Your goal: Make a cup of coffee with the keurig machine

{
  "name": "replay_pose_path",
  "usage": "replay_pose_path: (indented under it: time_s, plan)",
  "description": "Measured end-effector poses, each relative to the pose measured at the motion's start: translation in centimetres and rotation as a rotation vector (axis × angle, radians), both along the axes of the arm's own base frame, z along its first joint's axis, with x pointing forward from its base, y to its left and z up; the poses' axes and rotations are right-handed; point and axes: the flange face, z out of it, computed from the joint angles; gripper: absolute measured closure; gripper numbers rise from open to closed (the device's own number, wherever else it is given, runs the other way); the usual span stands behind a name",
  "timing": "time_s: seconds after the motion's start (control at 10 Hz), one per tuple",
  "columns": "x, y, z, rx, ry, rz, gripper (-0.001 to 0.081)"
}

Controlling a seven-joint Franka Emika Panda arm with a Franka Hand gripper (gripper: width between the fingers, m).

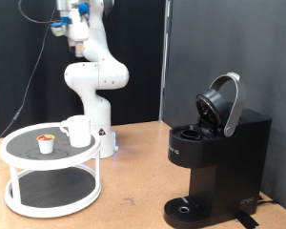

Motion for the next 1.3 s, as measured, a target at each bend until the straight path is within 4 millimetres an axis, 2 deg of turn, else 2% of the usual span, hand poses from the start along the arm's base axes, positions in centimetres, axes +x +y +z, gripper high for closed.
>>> replay_pose_path:
  time_s: [0.3,0.4,0.8,1.0,1.3]
  plan:
    - [-1.6,-4.3,-0.3,0.021,-0.011,-0.036,0.0072]
    - [-1.6,-5.2,-0.5,0.028,-0.005,-0.045,0.0072]
    - [-1.7,-5.6,-1.1,0.046,-0.014,-0.011,0.0072]
    - [-1.3,-6.2,-3.3,0.033,-0.009,-0.020,0.0072]
    - [0.0,-7.2,-7.7,0.012,-0.011,-0.039,0.0072]
